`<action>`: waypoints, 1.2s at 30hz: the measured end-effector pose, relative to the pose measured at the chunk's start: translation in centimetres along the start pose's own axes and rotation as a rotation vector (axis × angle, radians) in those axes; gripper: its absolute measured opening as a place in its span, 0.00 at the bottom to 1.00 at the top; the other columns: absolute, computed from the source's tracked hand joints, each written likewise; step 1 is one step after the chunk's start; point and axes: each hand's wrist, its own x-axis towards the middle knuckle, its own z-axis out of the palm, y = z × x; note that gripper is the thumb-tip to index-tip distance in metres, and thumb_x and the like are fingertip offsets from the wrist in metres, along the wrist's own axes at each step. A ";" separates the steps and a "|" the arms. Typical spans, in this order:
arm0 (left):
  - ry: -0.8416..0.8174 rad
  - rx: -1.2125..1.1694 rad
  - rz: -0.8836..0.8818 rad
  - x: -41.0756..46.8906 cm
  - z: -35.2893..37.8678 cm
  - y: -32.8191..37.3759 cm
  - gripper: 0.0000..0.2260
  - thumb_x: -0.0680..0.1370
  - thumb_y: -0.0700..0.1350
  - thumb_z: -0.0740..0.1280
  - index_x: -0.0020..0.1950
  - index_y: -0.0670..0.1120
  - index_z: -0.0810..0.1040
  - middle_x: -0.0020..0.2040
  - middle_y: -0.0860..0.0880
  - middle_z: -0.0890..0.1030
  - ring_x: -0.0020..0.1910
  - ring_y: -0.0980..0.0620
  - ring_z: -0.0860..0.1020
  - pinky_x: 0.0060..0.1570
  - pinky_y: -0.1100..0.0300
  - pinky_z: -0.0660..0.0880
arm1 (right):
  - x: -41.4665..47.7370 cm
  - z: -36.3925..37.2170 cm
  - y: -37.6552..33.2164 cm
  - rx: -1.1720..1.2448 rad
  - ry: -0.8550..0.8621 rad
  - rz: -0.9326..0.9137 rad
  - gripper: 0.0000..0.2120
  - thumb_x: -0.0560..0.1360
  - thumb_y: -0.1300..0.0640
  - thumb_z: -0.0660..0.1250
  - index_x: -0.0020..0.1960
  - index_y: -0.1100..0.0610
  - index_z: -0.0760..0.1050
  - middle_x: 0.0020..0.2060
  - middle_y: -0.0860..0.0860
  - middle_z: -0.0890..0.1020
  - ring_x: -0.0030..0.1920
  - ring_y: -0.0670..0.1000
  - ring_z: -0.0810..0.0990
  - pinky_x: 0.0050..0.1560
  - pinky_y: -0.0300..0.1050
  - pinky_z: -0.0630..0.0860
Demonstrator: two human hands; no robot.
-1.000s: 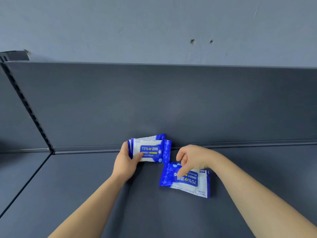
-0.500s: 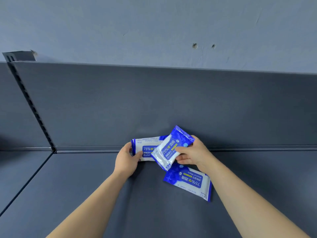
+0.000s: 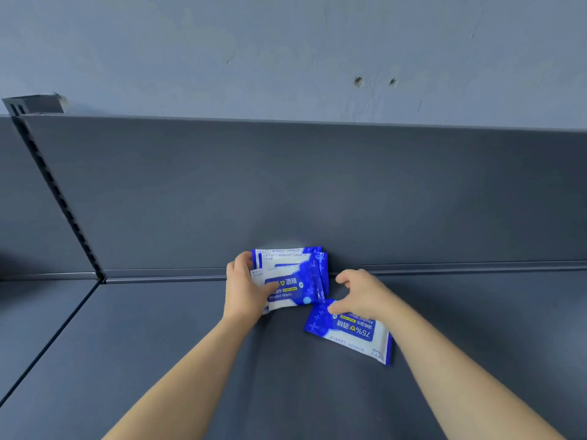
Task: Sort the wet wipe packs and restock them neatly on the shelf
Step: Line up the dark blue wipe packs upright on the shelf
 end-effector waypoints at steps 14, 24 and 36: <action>0.173 0.190 -0.069 0.8 0.1 -0.4 0.26 0.66 0.55 0.78 0.54 0.49 0.68 0.46 0.55 0.76 0.42 0.52 0.77 0.38 0.57 0.69 | -0.7 -2.3 1.6 0.535 0.062 -0.115 0.09 0.70 0.57 0.75 0.48 0.58 0.79 0.43 0.48 0.86 0.41 0.46 0.84 0.43 0.41 0.77; -0.047 -0.061 -0.087 -1.1 0.4 -1.2 0.16 0.69 0.52 0.76 0.45 0.44 0.74 0.42 0.48 0.81 0.37 0.55 0.77 0.36 0.65 0.71 | 0.1 2.6 -1.1 1.102 0.116 0.092 0.31 0.69 0.71 0.71 0.61 0.50 0.60 0.49 0.57 0.81 0.38 0.57 0.85 0.38 0.48 0.83; -0.119 0.105 -0.053 -1.3 1.3 -0.5 0.24 0.67 0.45 0.78 0.55 0.50 0.67 0.46 0.53 0.77 0.41 0.56 0.79 0.38 0.64 0.73 | 0.8 3.2 0.4 0.569 0.312 0.017 0.08 0.69 0.56 0.73 0.45 0.56 0.76 0.40 0.48 0.82 0.37 0.49 0.80 0.37 0.46 0.76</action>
